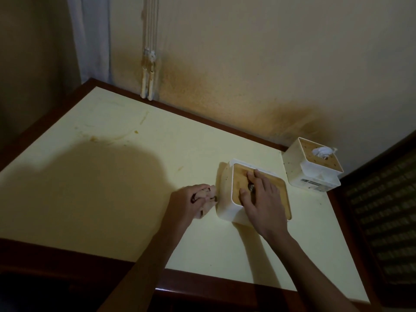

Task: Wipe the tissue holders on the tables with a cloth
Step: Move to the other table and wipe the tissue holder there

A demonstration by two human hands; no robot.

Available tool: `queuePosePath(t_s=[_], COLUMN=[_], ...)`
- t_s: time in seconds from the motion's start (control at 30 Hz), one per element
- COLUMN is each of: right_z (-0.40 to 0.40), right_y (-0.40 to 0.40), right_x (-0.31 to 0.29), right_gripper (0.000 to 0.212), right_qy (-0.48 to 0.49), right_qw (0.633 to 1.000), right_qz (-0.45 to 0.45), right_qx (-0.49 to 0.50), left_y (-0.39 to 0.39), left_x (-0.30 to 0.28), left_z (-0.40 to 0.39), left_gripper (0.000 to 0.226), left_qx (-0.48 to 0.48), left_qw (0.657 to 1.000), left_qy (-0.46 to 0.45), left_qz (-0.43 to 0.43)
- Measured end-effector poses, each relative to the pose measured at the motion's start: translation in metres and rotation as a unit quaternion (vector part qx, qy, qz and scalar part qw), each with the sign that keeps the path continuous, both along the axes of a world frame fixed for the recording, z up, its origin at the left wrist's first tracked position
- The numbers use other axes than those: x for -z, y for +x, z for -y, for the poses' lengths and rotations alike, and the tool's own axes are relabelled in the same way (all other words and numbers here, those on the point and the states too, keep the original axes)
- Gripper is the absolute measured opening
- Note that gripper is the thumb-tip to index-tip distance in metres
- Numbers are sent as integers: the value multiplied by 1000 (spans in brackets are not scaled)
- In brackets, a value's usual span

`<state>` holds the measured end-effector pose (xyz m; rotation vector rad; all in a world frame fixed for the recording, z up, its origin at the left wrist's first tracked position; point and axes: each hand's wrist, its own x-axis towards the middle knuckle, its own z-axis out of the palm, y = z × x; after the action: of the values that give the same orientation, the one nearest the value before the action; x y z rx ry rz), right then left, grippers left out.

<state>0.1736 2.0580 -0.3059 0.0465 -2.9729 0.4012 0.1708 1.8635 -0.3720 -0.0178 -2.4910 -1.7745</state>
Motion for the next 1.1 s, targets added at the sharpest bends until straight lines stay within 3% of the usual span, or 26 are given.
queuePosePath(t_s=[0.17, 0.6, 0.83, 0.93, 1.1], right_z=[-11, -24, -23, -23, -19], right_y=[6, 10, 8, 9, 9], right_x=[-7, -11, -9, -9, -11], right_gripper=[73, 69, 68, 68, 67], right_qy=[-33, -82, -78, -74, -73], right_qw=[997, 990, 991, 991, 992], right_qz=[27, 54, 59, 60, 59], right_qx=[-62, -99, -92, -91, -89], left_y=[-11, -9, -1, 4, 17], left_x=[-6, -29, -29, -37, -38], left_z=[7, -19, -33, -36, -39], left_gripper=[28, 23, 27, 20, 23], left_qx=[-15, -91, -100, -71, -33], left_qw=[995, 964, 965, 963, 979], left_qy=[78, 245, 238, 258, 202], left_qz=[56, 50, 49, 46, -5])
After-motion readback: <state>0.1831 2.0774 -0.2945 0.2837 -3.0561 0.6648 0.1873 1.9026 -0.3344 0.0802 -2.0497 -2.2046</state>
